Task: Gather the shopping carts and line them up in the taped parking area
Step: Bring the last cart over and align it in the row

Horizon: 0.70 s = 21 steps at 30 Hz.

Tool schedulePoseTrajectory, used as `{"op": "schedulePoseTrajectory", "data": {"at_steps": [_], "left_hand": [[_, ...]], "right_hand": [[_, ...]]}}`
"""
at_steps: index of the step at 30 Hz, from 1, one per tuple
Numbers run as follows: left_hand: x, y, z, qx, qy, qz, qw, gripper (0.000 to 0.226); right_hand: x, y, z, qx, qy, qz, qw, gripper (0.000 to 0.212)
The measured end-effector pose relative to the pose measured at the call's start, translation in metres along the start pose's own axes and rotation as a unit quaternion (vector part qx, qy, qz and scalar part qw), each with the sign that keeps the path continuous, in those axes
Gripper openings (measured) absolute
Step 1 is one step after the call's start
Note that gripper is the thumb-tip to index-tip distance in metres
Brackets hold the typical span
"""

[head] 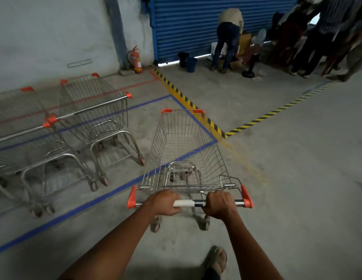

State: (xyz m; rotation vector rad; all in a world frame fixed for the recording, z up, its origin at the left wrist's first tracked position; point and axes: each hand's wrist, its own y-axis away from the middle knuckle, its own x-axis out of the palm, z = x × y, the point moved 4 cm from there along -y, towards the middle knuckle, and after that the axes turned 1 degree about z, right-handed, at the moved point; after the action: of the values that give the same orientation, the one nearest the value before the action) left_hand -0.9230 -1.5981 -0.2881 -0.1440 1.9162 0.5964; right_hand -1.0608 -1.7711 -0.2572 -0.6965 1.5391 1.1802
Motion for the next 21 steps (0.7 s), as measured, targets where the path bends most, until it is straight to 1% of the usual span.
{"op": "schedulePoseTrajectory", "data": {"at_steps": [3,6,7,9,12,13,16,18,21], "left_hand": [[-0.018,-0.037,0.031,-0.090,-0.036,-0.003,0.995,0.034],[-0.030,-0.068,0.056,-0.227,-0.081,-0.049,0.969,0.026],[-0.033,-0.080,0.061,-0.257,-0.093,-0.050,0.961,0.023],[-0.039,-0.108,0.068,-0.285,-0.087,-0.028,0.954,0.023],[-0.047,-0.138,0.083,-0.357,0.002,-0.030,0.934,0.026],[-0.049,-0.147,0.088,-0.369,0.008,-0.031,0.929,0.026],[-0.070,-0.180,0.086,-0.364,-0.057,-0.018,0.930,0.026],[-0.080,-0.204,0.092,-0.369,-0.059,-0.007,0.927,0.024],[-0.103,-0.236,0.104,-0.379,-0.087,-0.030,0.921,0.023]], "right_hand": [[-0.022,-0.061,-0.035,-0.029,0.002,-0.009,1.000,0.026],[-0.042,-0.120,-0.061,-0.065,0.011,-0.013,0.998,0.027],[-0.047,-0.138,-0.068,-0.077,0.011,-0.014,0.997,0.028],[-0.056,-0.169,-0.080,-0.095,0.016,-0.018,0.995,0.031],[-0.069,-0.211,-0.097,-0.119,0.036,-0.043,0.991,0.036],[-0.073,-0.223,-0.102,-0.130,0.043,-0.046,0.989,0.036],[-0.084,-0.266,-0.119,-0.155,0.053,-0.047,0.985,0.033],[-0.093,-0.299,-0.132,-0.158,0.055,-0.069,0.984,0.037],[-0.108,-0.350,-0.142,-0.152,0.039,-0.125,0.980,0.041]]}}
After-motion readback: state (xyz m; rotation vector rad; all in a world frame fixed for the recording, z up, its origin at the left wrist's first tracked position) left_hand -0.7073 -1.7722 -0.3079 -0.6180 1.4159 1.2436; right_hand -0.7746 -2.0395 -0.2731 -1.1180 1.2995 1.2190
